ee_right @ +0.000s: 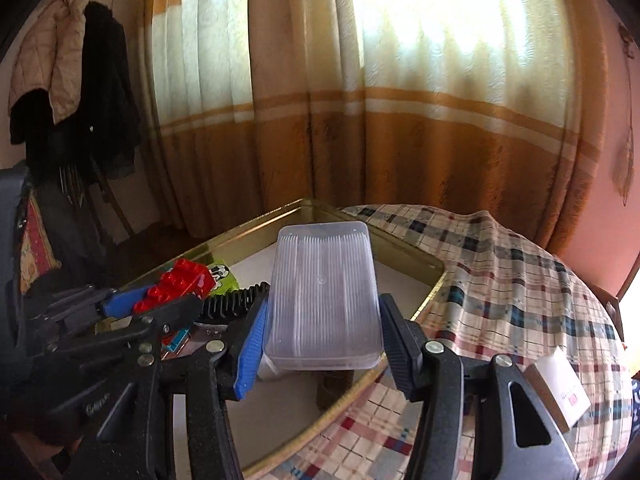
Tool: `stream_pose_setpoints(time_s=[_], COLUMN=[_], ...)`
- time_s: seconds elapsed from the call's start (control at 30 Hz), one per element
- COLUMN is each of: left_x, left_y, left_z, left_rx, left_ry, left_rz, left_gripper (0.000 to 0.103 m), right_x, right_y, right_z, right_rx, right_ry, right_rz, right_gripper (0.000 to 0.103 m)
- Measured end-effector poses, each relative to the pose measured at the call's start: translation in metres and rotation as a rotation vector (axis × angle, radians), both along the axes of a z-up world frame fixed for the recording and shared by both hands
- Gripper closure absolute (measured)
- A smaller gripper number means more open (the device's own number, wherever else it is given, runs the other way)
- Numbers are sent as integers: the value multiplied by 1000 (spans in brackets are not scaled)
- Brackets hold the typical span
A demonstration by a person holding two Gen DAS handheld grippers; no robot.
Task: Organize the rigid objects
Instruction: 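Open the left tool to drop the red brick into the tray while the right tool releases the box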
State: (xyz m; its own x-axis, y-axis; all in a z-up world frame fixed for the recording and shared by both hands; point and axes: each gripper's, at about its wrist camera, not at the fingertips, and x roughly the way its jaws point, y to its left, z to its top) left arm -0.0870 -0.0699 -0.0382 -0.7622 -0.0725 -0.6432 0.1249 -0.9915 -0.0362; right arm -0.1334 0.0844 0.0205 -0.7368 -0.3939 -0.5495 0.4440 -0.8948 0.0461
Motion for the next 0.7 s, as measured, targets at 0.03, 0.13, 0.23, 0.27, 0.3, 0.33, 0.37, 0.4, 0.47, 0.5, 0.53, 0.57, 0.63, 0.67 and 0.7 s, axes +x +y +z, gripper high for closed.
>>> stream_pose_setpoints(time_s=[0.03, 0.13, 0.23, 0.27, 0.3, 0.33, 0.37, 0.4, 0.47, 0.5, 0.53, 0.57, 0.63, 0.67, 0.7], left_x=[-1, -4, -4, -4, -4, -4, -3, -2, 1, 3, 5, 7, 10, 12, 13], left_y=[-1, 2, 4, 7, 9, 9, 8, 4, -3, -6, -8, -9, -8, -6, -4], left_z=[0, 3, 3, 2, 2, 1, 1, 1, 2, 3, 5, 7, 11, 13, 14], left_rx=[-2, -11, -12, -24, -49, -57, -55, -40, -20, -16, -15, -14, -10, -7, -5], left_ry=[-4, -12, -14, -15, -18, -18, -16, -12, -1, 10, 23, 35, 53, 62, 67], left_rz=[1, -3, -25, -32, -24, -15, -4, 7, 34, 51, 63, 69, 74, 76, 74], left_gripper=[72, 72, 68, 67, 63, 55, 51, 41, 25, 17, 12, 11, 10, 9, 5], right_x=[-4, -11, -15, -16, -17, -18, -18, -18, -18, -17, -14, -11, -1, 3, 7], right_y=[-2, -6, -7, -7, -8, -7, -4, 0, 7, 10, 16, 19, 29, 34, 41], right_z=[-2, -6, -12, -13, -14, -14, -14, -14, -11, -10, -8, -5, -1, 1, 2], right_rx=[3, 15, 22, 23, 26, 29, 24, 16, -11, -26, -40, -42, -45, -45, -46], right_ry=[-10, -24, -36, -44, -43, -40, -36, -36, -45, -48, -42, -34, -16, -10, -2], right_rz=[1, -2, -4, -2, -8, -16, -22, -30, -33, -31, -31, -34, -36, -38, -42], right_gripper=[47, 47, 47, 47, 47, 46, 43, 40, 31, 31, 30, 30, 30, 30, 30])
